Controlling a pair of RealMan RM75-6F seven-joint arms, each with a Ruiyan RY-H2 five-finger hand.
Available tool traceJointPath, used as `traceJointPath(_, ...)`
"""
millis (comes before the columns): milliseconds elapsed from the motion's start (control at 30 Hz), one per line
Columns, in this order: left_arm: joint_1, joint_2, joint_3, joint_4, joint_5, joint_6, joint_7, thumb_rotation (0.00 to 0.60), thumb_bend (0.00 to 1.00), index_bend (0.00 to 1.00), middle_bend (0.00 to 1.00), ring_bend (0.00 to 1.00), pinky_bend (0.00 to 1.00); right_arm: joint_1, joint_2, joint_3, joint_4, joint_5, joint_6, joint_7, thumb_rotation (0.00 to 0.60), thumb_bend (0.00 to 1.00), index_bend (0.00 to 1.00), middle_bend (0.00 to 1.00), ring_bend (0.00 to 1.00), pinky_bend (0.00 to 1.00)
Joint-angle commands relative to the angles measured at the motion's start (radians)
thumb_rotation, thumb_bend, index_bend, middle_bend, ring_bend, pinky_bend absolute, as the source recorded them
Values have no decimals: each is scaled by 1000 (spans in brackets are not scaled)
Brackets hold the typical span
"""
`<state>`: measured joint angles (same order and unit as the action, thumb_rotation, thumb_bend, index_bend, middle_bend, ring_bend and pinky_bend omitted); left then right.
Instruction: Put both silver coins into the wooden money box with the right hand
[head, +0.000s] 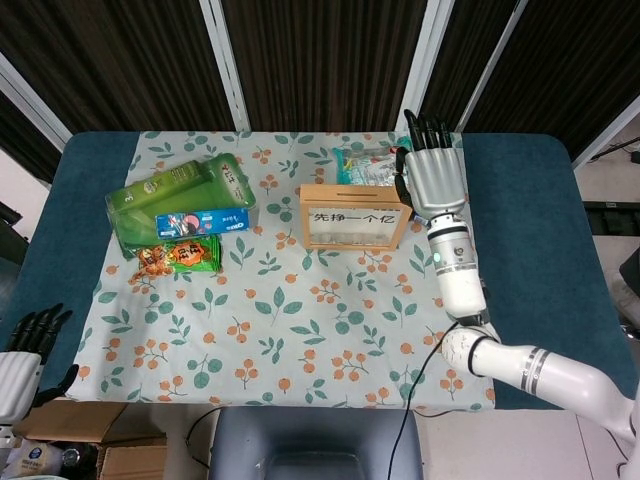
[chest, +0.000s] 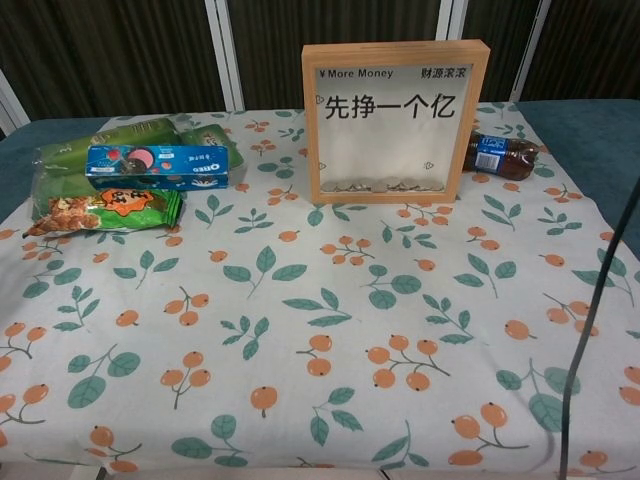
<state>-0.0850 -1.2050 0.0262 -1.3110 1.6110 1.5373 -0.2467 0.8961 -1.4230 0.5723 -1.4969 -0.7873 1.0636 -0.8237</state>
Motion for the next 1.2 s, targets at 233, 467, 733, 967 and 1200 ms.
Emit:
traceJointPath(233,-2,0,-1,4,-5,-7,-4,600,366,0,0,0,33,97,-20,-54,38,130,-72,-20,600,607,708,142,0,0)
traceJointPath(467,3,0,-1,11,-9,-4,-11,600,366,0,0,0,33,146,-39,-81,49,197,-53,-24,600,609,705,142,0,0)
traceJointPath(733,6,-1,-3,21,-12,0,-23,600,367,0,0,0,33,184,-43,-110,76,238,-43,-26,600,610,705,142,0,0)
traceJointPath(967,5,-1,-4,25,-13,-3,-25,600,366,0,0,0,33,201,-45,-136,95,252,-45,-10,600,609,701,142,0,0)
traceJointPath(1200,4,0,-6,24,-16,-6,-24,600,366,0,0,0,33,216,-54,-159,117,261,-52,7,600,610,698,142,0,0)
